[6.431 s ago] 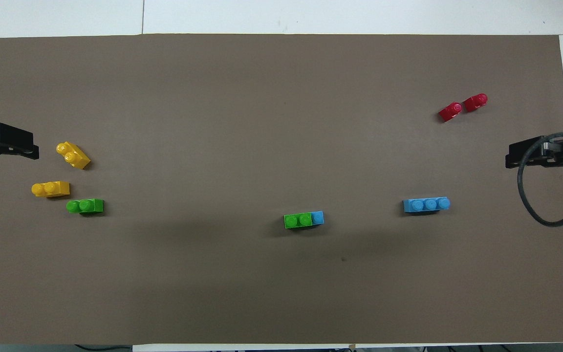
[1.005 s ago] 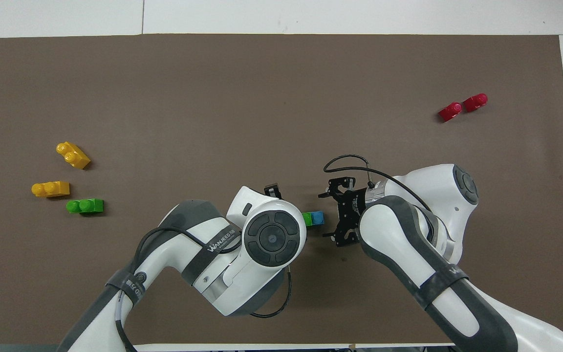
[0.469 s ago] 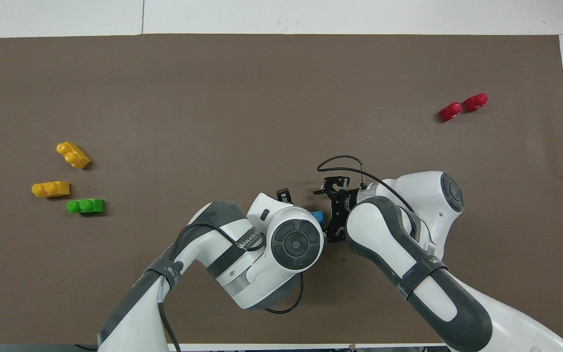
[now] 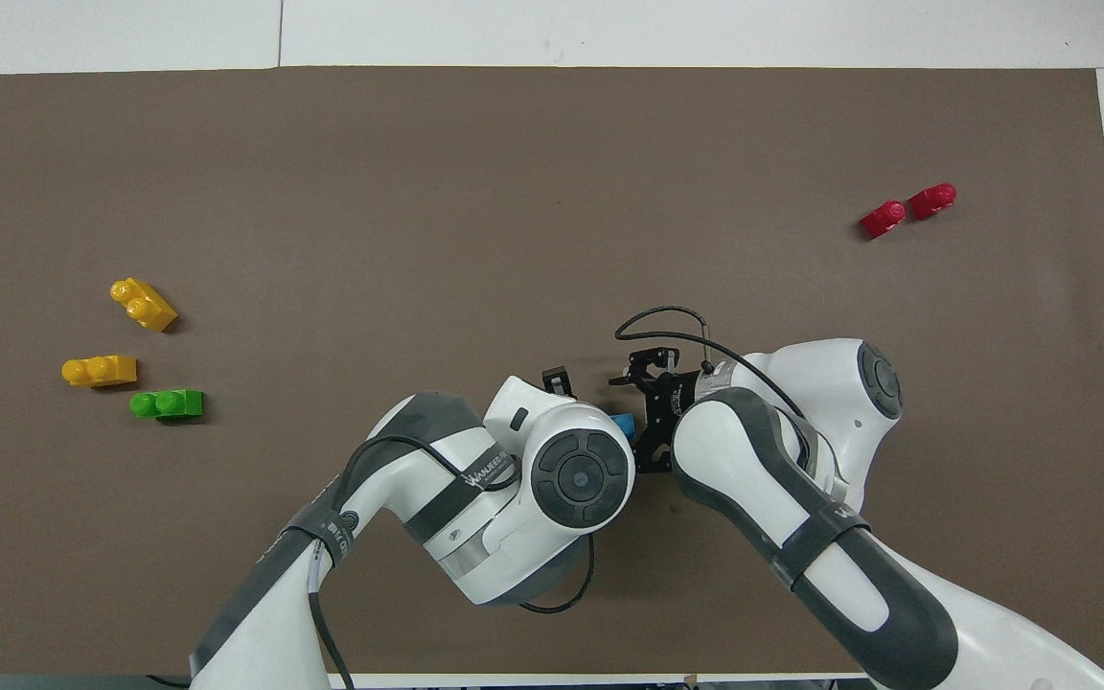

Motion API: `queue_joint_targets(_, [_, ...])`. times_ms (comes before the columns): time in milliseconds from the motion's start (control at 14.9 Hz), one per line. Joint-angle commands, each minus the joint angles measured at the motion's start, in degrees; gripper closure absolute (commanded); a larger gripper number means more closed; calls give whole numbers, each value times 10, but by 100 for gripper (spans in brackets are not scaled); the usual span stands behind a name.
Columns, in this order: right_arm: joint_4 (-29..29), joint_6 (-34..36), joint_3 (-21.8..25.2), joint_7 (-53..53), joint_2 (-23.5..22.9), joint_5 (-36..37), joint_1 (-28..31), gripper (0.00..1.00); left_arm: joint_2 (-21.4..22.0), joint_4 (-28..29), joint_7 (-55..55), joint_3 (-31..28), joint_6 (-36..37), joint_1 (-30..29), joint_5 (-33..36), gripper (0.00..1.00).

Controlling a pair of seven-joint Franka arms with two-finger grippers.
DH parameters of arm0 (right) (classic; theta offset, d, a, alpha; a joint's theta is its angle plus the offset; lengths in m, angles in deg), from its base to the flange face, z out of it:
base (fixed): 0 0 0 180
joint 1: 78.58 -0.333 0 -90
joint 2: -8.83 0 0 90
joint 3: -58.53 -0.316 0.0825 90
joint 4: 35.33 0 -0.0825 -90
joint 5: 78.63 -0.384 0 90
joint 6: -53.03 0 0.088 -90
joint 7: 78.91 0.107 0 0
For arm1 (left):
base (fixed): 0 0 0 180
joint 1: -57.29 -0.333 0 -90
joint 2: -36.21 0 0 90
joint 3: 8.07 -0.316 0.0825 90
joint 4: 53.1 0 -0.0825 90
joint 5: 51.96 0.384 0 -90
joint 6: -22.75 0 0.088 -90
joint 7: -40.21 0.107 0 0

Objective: Remove green block with left arm and hold with right
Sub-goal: 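Close the left gripper on green while the right gripper grips blue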

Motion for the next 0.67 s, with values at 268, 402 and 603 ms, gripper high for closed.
queue_joint_targets(268, [3, -8, -1, -51, -1, -15, -1, 98, -3, -1, -16, -4, -3, -1, 19, 1])
queue_joint_targets(402, [2, -8, -1, -52, -1, -15, -1, 100, -3, -2, -17, -4, -2, -1, 19, 1])
queue_joint_targets(603, [3, -10, -1, -55, -1, -15, -2, 100, -3, -2, -20, -4, -2, -1, 19, 1])
